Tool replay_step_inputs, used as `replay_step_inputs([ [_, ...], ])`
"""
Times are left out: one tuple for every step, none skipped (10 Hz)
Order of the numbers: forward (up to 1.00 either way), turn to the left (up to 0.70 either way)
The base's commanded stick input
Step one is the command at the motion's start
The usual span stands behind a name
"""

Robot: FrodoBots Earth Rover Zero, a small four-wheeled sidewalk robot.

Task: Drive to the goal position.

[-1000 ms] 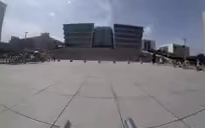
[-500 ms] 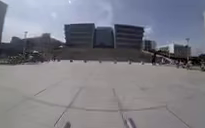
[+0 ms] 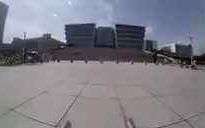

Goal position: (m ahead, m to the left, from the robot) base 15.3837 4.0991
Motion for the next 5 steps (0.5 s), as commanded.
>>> replay_step_inputs([
  [0.85,0.0],
  [0.85,0.0],
  [0.85,0.0],
  [0.85,0.0],
  [0.85,0.0],
])
